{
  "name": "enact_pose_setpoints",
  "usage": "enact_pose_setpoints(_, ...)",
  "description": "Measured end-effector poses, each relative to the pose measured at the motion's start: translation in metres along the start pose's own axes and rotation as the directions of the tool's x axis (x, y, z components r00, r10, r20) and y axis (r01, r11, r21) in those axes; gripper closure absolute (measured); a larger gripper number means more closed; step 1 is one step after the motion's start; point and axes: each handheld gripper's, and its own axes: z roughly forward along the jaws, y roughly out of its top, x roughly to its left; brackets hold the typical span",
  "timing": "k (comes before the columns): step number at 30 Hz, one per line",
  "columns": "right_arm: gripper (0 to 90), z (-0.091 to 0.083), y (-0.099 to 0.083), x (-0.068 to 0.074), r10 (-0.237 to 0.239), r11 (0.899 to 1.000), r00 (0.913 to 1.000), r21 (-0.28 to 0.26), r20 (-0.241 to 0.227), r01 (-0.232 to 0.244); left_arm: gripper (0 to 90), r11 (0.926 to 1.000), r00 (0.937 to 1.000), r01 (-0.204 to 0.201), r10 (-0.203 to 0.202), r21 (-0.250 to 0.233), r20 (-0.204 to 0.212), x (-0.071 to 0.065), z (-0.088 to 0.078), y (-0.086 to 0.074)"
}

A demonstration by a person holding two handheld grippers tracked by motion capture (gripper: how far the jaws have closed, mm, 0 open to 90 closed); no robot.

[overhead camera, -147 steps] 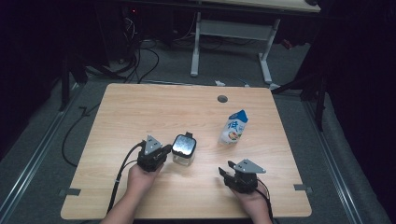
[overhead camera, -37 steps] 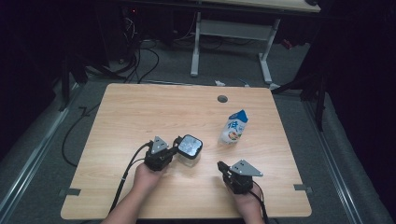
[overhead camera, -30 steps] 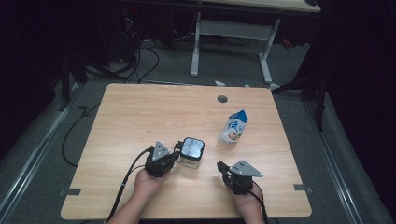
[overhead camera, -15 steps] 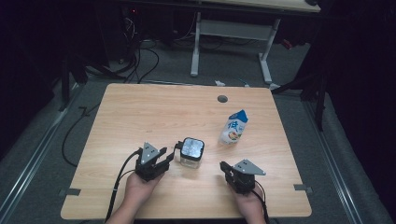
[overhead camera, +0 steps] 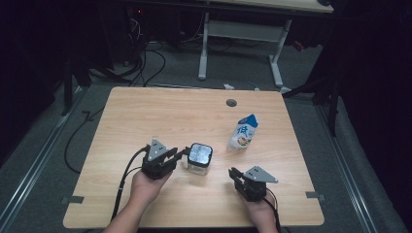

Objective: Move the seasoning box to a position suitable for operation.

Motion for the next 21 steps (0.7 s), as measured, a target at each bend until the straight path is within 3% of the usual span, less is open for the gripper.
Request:
enact_pose_setpoints(7,80.5,-0.001,0.000,0.001,-0.007,1.000,1.0000,-0.001,-0.005,0.007,89.5,0.9999,0.9998,-0.013,0.013,0.000,-0.017,-0.006,0.008,0.012)
enact_pose_setpoints(13,80.1,-0.001,0.001,0.002,-0.012,1.000,0.9999,-0.005,-0.006,0.012,89.9,0.9993,0.9984,-0.037,0.037,0.001,-0.042,-0.011,0.016,0.016)
enact_pose_setpoints(21,80.1,-0.001,0.001,0.002,-0.016,1.000,0.9998,-0.006,-0.009,0.016,89.9,0.9993,0.9977,-0.037,0.037,0.011,-0.056,-0.012,0.023,0.017)
